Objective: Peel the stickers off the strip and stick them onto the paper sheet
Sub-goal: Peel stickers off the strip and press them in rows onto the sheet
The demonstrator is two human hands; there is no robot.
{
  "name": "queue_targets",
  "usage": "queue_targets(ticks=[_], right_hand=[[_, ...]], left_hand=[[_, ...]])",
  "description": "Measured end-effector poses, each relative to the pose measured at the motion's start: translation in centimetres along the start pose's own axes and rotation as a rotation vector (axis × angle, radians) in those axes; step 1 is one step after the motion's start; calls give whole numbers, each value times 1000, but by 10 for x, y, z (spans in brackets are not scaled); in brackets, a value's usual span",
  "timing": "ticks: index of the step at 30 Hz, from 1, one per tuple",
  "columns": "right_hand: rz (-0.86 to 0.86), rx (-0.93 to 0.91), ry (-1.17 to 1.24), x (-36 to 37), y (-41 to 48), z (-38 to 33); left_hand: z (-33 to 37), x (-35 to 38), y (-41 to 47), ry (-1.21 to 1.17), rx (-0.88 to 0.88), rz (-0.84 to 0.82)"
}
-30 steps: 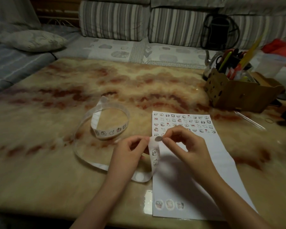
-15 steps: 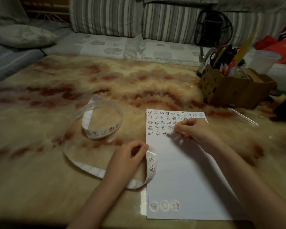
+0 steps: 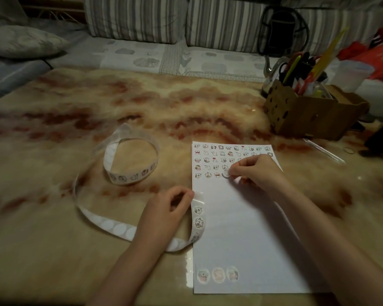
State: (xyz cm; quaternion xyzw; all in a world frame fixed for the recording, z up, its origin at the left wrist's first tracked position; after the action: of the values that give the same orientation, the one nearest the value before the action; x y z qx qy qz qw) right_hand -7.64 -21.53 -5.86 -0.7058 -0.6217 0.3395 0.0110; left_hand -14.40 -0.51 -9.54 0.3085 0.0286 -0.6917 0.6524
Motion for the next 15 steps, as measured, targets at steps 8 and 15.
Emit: queue_targets(ticks=[8,15], right_hand=[[30,-2,-35,2,2,1],[35,-8,-45,3,3,1]], left_hand=[[1,-1,-1,-4,14,-2],[1,0,-1,-10,21,-6]])
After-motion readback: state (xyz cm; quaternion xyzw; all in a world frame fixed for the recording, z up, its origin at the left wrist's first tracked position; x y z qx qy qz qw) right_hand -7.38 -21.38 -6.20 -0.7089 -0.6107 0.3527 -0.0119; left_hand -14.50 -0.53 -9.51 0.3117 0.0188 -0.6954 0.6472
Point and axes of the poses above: each hand's wrist, its own y-axis towards the middle knuckle, its own x-axis out of the palm, z = x × y, the point moved 1 cm from there along y, towards the middle knuckle, and after that the axes turned 15 degrees about x, right-handed, at the moved point
